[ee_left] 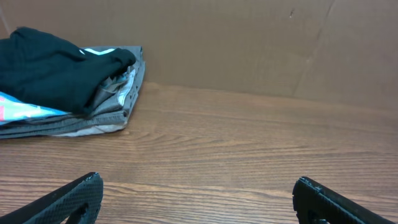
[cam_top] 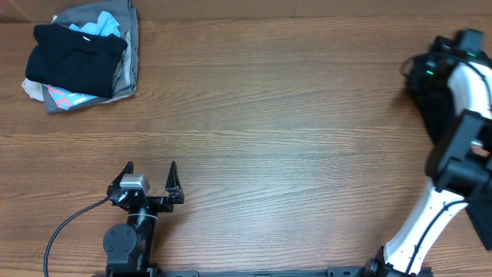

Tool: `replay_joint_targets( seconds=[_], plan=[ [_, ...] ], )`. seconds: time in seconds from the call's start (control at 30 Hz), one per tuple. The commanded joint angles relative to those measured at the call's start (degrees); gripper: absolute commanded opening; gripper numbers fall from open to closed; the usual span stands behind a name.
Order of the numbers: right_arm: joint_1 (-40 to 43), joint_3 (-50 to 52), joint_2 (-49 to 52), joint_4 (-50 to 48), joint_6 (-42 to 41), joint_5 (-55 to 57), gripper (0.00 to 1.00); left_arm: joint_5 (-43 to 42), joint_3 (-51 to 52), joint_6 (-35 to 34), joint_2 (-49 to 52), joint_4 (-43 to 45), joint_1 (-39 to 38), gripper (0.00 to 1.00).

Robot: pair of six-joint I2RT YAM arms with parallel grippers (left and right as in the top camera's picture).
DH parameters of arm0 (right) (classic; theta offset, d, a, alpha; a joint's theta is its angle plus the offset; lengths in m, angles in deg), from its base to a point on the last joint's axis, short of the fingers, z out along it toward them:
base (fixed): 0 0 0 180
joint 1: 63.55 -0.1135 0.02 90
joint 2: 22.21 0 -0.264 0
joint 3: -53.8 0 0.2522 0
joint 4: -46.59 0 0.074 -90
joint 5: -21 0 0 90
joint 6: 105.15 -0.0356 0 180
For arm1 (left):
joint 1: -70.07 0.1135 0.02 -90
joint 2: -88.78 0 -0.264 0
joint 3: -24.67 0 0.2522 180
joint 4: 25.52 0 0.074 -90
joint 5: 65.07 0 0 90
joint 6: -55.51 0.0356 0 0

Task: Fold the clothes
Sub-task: 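Lift and drag the T-shirt leftward to the table center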

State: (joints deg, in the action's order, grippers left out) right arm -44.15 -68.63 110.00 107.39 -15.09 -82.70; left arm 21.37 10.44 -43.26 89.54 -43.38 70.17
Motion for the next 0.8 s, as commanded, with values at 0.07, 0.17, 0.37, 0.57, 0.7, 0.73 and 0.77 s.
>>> replay_joint_targets(
  seconds=[0.07, 0.17, 0.37, 0.57, 0.7, 0.73, 0.77],
  plan=[
    [-12.2, -2.1, -4.9, -1.1, -2.1, -4.5, 0.04, 0.6, 0.2, 1.1, -0.5, -0.1, 0.4, 1.0],
    [-18.4, -2.1, -5.2, -1.5, -3.6, -4.5, 0.04, 0.6, 0.2, 1.1, -0.5, -0.1, 0.4, 1.0],
    [-32.0, -2.0, -4.5, -0.9, -4.0, -4.4, 0.04, 0.6, 0.2, 1.1, -0.5, -0.1, 0.4, 1.0],
    [-46.3, -1.9, -4.0, -2.1, -6.4, -4.4, 0.04, 0.6, 0.2, 1.1, -0.5, -0.1, 0.4, 1.0],
    [-55.1, -1.9, -4.0, -2.9, -9.1, -4.4, 0.04, 0.6, 0.2, 1.1, -0.5, -0.1, 0.4, 1.0],
    [-57.1, -1.9, -4.0, -3.0, -9.1, -4.2, 0.04, 0.6, 0.2, 1.1, -0.5, -0.1, 0.4, 1.0],
    [-58.7, -1.9, -4.0, -3.2, -9.7, -3.3, 0.04, 0.6, 0.2, 1.1, -0.5, -0.1, 0.4, 1.0]
  ],
)
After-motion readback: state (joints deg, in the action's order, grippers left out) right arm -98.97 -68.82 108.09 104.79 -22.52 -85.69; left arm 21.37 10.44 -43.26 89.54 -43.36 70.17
